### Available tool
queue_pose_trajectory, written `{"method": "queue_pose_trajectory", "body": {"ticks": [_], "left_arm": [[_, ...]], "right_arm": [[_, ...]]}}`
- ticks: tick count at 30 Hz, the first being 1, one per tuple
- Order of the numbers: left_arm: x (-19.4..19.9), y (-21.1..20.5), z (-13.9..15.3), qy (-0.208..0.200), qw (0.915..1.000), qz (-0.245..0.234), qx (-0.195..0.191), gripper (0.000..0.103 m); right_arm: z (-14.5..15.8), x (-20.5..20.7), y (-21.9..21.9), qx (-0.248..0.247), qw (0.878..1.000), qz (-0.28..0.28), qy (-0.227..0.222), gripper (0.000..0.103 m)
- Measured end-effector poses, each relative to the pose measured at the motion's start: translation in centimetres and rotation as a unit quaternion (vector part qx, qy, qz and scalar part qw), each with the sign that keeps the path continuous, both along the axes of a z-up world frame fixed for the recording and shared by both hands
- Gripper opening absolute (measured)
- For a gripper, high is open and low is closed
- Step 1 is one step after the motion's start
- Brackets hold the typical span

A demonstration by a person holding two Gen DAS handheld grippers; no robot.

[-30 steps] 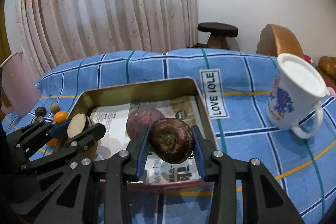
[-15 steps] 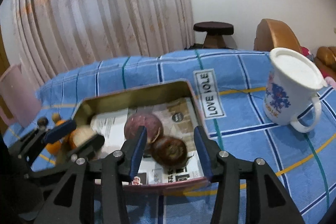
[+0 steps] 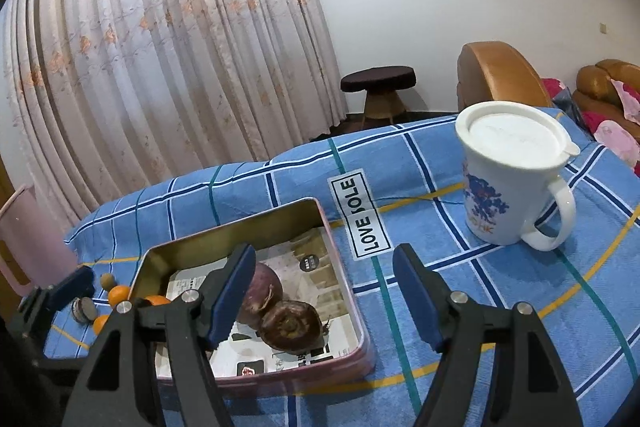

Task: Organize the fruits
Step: 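Place the brown fruit and coconut piece into the tin box, opening both grippers, then move both grippers back over the remaining fruits on the table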

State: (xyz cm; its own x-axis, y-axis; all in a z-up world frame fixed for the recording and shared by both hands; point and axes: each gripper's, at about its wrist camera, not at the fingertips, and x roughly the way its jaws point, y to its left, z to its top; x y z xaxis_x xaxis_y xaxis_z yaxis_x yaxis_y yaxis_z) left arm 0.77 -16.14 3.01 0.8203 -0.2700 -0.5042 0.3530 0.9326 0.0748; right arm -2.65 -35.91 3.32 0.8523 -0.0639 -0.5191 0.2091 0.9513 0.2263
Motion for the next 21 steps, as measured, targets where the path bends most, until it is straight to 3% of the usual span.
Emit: {"method": "queue_pose_trajectory", "body": {"ticks": [10,21], "left_arm": [[1.0,5.4,-0.3,0.005,0.9980,0.062,-0.015,0.095],[1.2,9.1,-1.0,0.006,0.9959,0.090,-0.013,0.095]], "right_arm": [[-0.4,-0.7,0.9,-0.042,0.999,-0.029,-0.018,0.073],[0.3,-2.2,2.6,-0.086,0.992,-0.066,-0.056,0.073]]}}
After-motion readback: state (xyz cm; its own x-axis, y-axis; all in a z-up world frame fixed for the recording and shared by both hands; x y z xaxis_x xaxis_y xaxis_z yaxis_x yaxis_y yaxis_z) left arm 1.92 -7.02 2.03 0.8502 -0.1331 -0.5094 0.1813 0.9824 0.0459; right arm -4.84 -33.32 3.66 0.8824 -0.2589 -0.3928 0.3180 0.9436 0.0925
